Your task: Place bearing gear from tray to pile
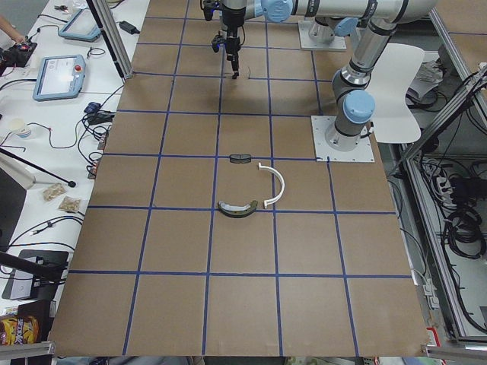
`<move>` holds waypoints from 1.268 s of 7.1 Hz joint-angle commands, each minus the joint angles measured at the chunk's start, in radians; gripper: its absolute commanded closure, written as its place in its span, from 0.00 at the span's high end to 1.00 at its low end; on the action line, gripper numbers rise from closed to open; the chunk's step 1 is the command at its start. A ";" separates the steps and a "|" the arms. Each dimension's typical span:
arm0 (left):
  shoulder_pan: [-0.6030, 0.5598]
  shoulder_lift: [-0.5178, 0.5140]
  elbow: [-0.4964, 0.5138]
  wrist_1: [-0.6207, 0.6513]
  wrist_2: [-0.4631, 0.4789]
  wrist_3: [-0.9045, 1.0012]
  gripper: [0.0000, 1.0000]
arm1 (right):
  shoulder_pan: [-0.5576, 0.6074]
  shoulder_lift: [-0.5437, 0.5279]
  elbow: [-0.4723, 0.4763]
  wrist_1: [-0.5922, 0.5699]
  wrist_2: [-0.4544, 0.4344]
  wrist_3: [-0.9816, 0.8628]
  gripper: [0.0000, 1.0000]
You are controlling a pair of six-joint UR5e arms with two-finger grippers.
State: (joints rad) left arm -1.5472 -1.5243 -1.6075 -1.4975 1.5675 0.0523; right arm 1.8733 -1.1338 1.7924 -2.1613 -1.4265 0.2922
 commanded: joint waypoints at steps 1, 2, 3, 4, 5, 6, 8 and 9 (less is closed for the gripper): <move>-0.004 -0.042 -0.009 0.035 -0.076 -0.075 1.00 | -0.176 -0.068 -0.007 0.053 -0.126 -0.101 0.91; -0.037 -0.086 -0.009 0.087 -0.128 -0.156 1.00 | -0.282 -0.122 -0.007 0.078 -0.126 -0.151 0.94; -0.098 -0.153 -0.011 0.202 -0.139 -0.207 1.00 | -0.396 -0.154 -0.005 0.127 -0.127 -0.251 0.90; -0.164 -0.218 -0.011 0.235 -0.129 -0.291 1.00 | -0.548 -0.164 -0.007 0.147 -0.127 -0.374 0.90; -0.210 -0.281 -0.012 0.331 -0.126 -0.345 1.00 | -0.657 -0.178 -0.007 0.147 -0.129 -0.490 0.94; -0.247 -0.340 -0.020 0.383 -0.103 -0.412 1.00 | -0.763 -0.179 -0.008 0.141 -0.149 -0.598 0.95; -0.361 -0.445 -0.034 0.469 0.050 -0.533 1.00 | -0.975 -0.178 -0.014 0.121 -0.164 -0.817 0.95; -0.413 -0.485 -0.049 0.473 0.049 -0.627 1.00 | -1.059 -0.166 -0.034 0.097 -0.167 -0.908 0.94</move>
State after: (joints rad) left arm -1.8938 -1.9533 -1.6425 -1.0500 1.5867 -0.4708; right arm 0.9291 -1.3087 1.7745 -2.0421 -1.5899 -0.4979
